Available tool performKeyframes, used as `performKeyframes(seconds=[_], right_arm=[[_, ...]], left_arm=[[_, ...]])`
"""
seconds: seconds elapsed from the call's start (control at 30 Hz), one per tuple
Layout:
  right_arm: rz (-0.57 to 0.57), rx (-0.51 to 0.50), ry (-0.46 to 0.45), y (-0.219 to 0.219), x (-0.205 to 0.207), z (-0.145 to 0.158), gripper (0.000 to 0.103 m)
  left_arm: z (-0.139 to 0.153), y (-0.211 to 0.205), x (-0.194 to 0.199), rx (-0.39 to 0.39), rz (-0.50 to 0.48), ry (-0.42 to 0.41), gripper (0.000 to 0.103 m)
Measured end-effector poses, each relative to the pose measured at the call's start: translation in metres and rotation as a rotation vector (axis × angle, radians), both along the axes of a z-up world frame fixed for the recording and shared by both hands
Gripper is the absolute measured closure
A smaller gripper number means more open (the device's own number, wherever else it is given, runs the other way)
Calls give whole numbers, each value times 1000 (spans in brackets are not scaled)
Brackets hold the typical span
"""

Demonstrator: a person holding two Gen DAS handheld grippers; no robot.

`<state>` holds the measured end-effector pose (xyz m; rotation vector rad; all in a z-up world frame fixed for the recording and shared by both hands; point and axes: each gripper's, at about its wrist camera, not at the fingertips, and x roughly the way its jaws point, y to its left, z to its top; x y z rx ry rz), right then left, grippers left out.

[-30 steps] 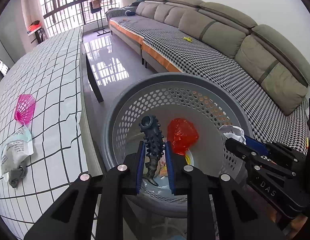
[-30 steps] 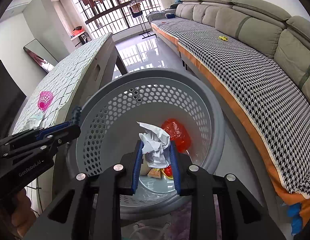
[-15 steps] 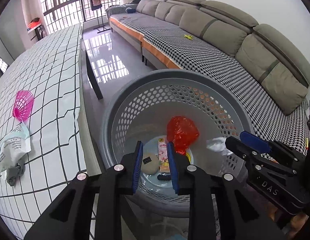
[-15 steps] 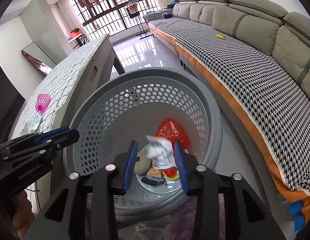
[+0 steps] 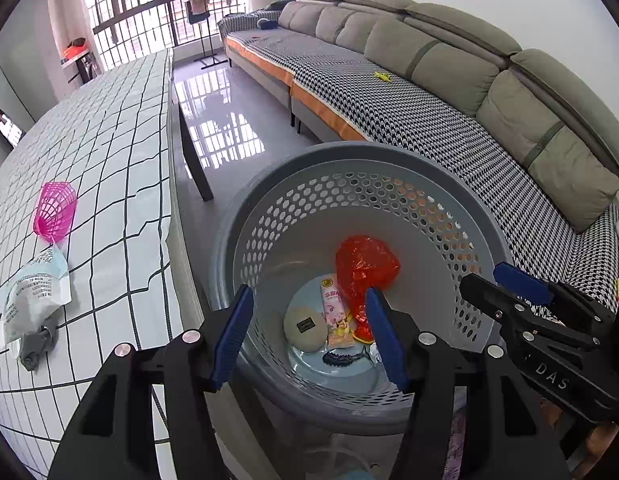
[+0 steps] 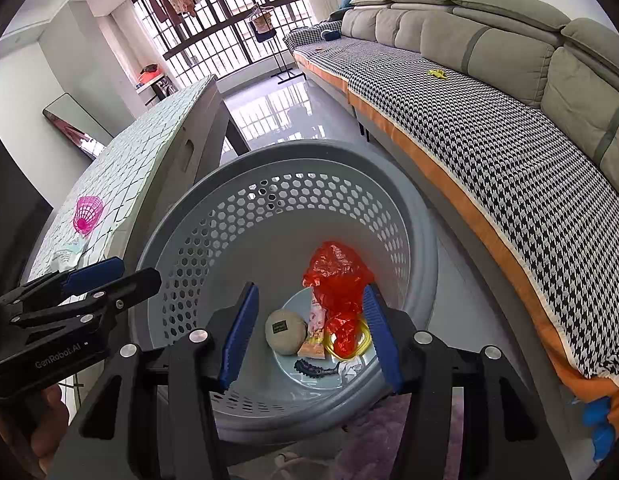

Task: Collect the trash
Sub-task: 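Open both tools to drop the paper and fish toy into the basket, then withdraw both open tools from the basket back over the table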

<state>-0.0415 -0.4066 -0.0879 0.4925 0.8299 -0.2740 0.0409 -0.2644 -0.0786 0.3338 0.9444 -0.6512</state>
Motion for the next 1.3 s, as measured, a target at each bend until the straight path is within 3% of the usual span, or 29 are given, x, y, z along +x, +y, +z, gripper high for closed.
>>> performKeyframes(seconds=[0.27,0.73,1.3], right_arm=[[-8,5,-13,1,-2,4,46],[-24,-4,-43,4,-14,19,41],[-24,-31,-66,19,-29,40,41]], left_arm=[[4,3,-1,3,13,-20,36],[19,16,-9,-24,38,-62,8],[38,47,-17,-64,111,-84,6]])
